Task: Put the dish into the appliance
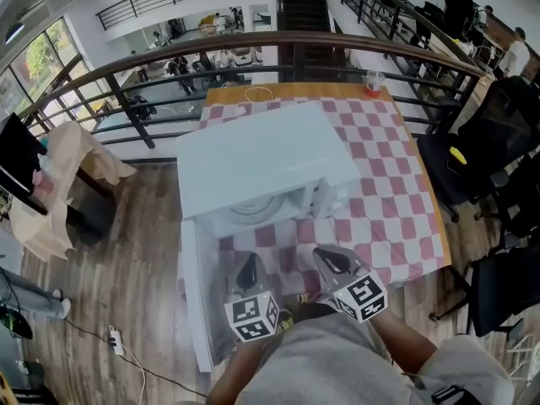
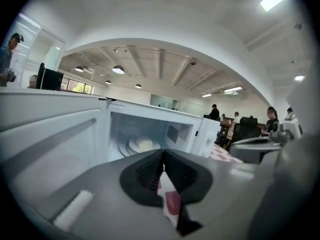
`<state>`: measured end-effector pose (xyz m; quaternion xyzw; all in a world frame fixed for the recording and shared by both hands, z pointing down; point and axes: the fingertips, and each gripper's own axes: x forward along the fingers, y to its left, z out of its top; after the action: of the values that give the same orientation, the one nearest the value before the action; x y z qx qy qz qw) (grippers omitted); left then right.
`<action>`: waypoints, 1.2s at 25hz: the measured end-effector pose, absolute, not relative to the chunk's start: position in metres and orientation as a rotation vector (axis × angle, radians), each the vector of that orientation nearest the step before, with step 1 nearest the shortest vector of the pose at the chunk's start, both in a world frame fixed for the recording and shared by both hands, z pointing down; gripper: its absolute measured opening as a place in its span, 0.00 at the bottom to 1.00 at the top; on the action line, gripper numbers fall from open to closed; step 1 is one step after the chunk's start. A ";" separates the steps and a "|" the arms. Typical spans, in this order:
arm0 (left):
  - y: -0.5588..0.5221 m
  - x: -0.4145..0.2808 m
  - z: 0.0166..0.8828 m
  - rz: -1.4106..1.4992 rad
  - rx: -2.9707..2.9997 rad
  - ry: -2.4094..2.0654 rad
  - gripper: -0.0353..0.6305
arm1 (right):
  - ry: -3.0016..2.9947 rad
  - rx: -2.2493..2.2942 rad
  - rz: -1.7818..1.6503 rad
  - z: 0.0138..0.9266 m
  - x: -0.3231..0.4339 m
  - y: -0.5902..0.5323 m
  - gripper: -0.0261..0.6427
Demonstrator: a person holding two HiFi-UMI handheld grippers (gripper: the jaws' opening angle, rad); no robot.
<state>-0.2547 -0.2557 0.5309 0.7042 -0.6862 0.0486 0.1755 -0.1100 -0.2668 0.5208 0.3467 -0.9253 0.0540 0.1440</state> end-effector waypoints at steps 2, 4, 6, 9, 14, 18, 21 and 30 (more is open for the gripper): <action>-0.249 -0.259 0.533 0.135 1.995 -1.933 0.07 | -2.663 1.027 0.140 0.514 -0.105 -0.266 0.04; -0.241 -0.261 0.538 0.146 1.992 -1.916 0.07 | -2.656 1.055 0.129 0.508 -0.099 -0.264 0.04; -0.235 -0.261 0.542 0.166 1.999 -1.906 0.07 | -2.645 1.072 0.113 0.504 -0.093 -0.262 0.04; -0.233 -0.265 0.543 0.182 2.015 -1.907 0.07 | -2.625 1.074 0.079 0.503 -0.089 -0.260 0.04; -0.238 -0.274 0.539 0.168 2.012 -1.911 0.07 | -2.614 1.078 0.064 0.503 -0.089 -0.262 0.04; -0.234 -0.270 0.544 0.189 2.000 -1.890 0.07 | -2.619 1.086 0.080 0.505 -0.086 -0.262 0.04; -0.232 -0.263 0.541 0.178 1.998 -1.884 0.07 | -2.620 1.096 0.076 0.503 -0.080 -0.263 0.04; -0.210 -0.244 0.539 0.176 1.970 -1.898 0.07 | -2.622 1.084 0.064 0.503 -0.055 -0.247 0.04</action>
<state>-0.2443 -0.2100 0.5394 0.7043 -0.6786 0.0630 0.1985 -0.0549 -0.2466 0.5032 0.3777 -0.9132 0.0221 0.1512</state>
